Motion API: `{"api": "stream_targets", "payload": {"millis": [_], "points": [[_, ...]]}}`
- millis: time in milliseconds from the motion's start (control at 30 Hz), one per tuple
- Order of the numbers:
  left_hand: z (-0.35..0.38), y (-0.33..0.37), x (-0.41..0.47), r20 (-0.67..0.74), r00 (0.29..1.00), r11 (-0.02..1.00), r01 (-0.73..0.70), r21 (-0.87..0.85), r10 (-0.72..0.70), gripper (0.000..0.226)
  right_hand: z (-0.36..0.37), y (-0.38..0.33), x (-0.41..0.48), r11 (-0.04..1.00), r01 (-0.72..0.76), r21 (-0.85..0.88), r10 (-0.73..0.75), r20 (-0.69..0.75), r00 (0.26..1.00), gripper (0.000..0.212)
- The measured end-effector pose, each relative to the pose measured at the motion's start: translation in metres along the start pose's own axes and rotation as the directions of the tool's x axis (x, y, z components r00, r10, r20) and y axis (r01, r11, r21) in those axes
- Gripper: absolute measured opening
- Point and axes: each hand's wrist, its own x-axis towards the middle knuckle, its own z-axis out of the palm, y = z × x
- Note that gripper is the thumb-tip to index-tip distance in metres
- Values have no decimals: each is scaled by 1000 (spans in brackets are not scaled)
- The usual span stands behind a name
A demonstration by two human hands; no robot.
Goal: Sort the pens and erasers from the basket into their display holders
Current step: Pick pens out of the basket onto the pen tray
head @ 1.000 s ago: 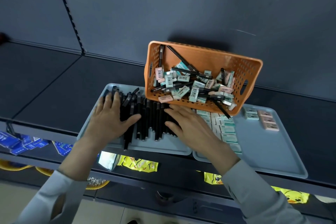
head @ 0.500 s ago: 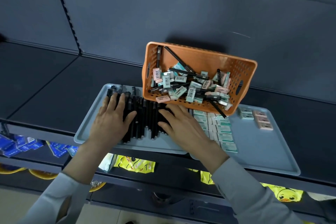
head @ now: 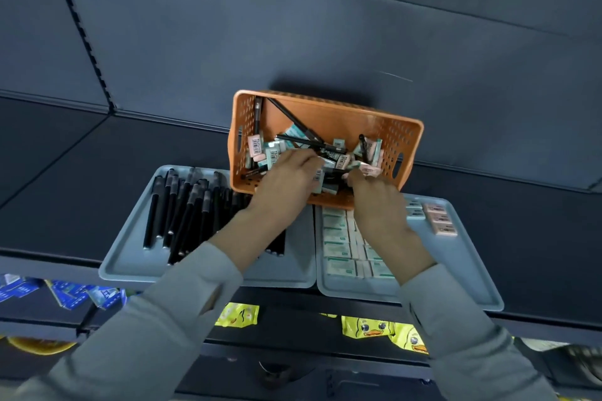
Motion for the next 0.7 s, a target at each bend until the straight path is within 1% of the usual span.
{"api": "stream_targets", "payload": {"millis": [67,133,167,233,333,367,433,500,567,633,700], "points": [[14,7,20,86,994,992,-75,100,66,41,0,4,4,999,9,41,-5,-79,997,43],[22,13,33,153,985,968,-110,227,76,42,2,9,5,998,19,59,-9,-163,987,40],[23,15,37,168,984,955,-100,278,54,42,4,11,4,998,21,60,-8,-203,979,40],[25,16,41,153,988,936,-55,347,2,36,5,13,0,999,17,45,-5,-251,968,40],[28,14,43,142,989,921,-28,387,-29,27,6,15,-6,999,22,39,-11,-253,968,39],[29,12,44,119,992,928,-15,373,-31,26,5,15,-7,999,18,51,-4,-251,968,38],[26,8,47,36,997,956,51,291,-64,23,-1,16,-7,995,6,104,23,-273,962,35],[20,3,51,-48,991,974,135,180,-128,18,-8,15,-3,986,-24,165,69,-271,960,35],[10,-2,53,-109,976,976,197,96,-186,20,-13,14,6,977,-59,204,113,-264,958,39],[1,-8,53,-144,970,980,201,16,-196,20,-15,11,19,961,-97,258,155,-215,964,42],[-6,-12,49,-149,971,981,175,-84,-186,18,-12,8,38,952,-139,274,175,-111,978,36]]}}
